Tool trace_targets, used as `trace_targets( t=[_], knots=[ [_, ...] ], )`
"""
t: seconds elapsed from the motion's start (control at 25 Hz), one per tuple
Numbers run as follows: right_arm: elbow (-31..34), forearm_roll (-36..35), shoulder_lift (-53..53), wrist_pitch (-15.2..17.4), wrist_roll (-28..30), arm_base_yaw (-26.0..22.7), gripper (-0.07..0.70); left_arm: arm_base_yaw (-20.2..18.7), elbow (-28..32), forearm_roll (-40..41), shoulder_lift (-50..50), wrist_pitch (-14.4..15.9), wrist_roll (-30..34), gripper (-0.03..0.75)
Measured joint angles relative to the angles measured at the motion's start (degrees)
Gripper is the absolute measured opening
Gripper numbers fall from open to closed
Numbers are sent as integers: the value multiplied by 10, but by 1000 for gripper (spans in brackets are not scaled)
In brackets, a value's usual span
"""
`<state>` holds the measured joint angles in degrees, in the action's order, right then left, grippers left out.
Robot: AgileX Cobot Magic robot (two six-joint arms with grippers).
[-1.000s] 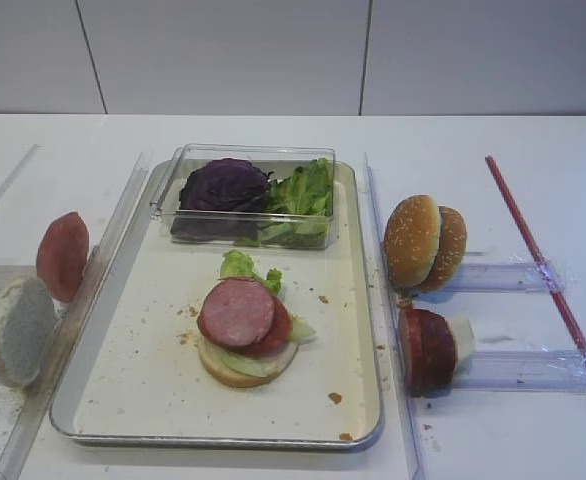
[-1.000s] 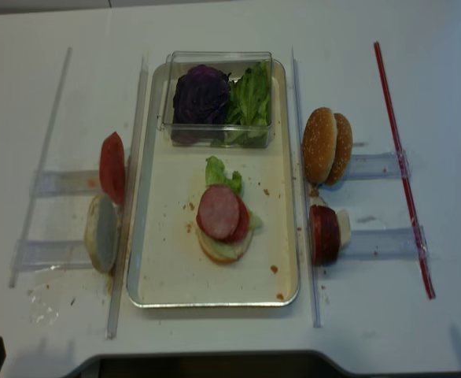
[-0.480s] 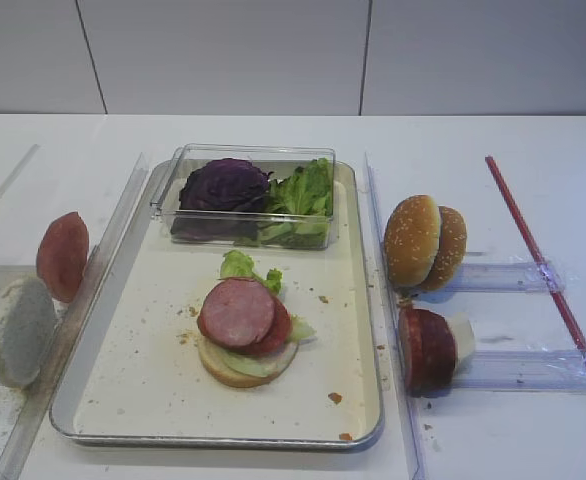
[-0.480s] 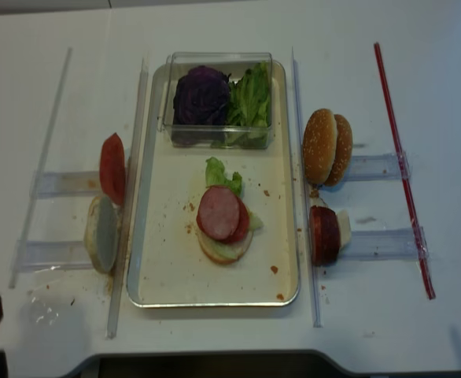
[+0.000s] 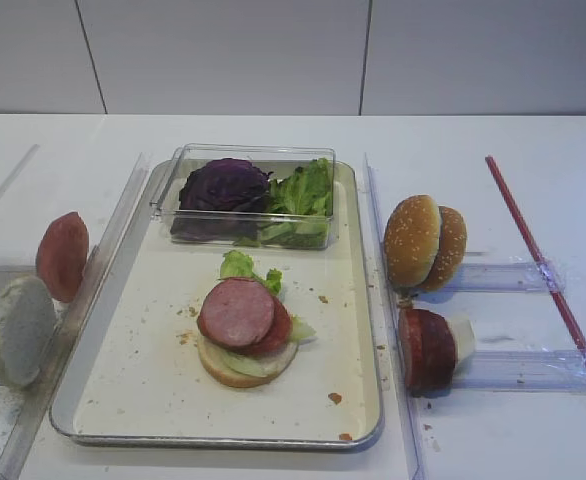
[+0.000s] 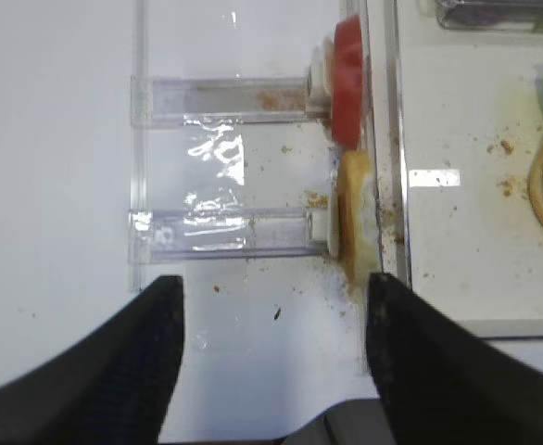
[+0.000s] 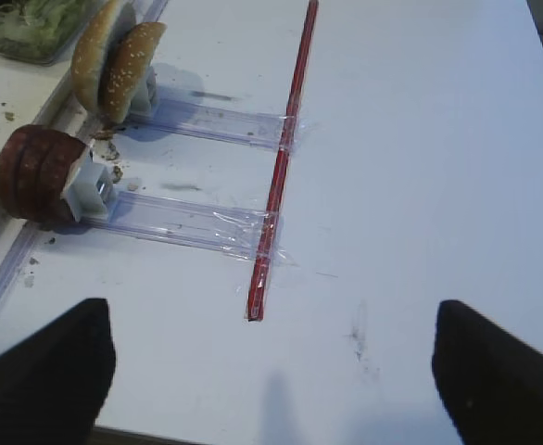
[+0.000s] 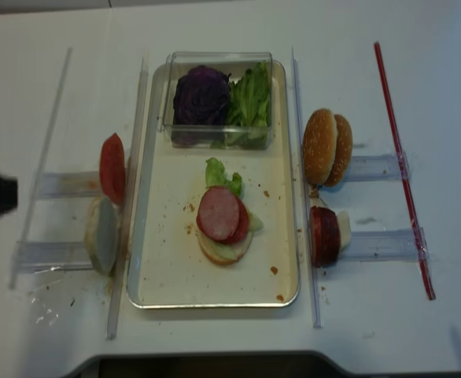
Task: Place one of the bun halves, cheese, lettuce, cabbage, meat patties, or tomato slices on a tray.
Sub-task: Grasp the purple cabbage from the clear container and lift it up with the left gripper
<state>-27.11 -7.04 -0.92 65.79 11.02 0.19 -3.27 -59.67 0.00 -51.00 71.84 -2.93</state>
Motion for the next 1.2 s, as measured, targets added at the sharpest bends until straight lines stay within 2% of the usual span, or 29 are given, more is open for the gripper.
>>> trace_targets(
  t=[0.28, 0.52, 0.64, 0.96, 1.2],
  knots=[
    [0, 0, 0, 0, 0, 0, 693, 0, -127, 0, -178, 0, 22, 412],
    [0, 0, 0, 0, 0, 0, 693, -2, -203, 0, -283, -1, 40, 412],
    [0, 0, 0, 0, 0, 0, 693, -25, -236, 0, -329, -1, 44, 415],
    [0, 0, 0, 0, 0, 0, 693, -137, -350, -4, -467, -3, 43, 456],
    [0, 0, 0, 0, 0, 0, 693, -177, -439, -8, -580, -4, 39, 481]
  ],
)
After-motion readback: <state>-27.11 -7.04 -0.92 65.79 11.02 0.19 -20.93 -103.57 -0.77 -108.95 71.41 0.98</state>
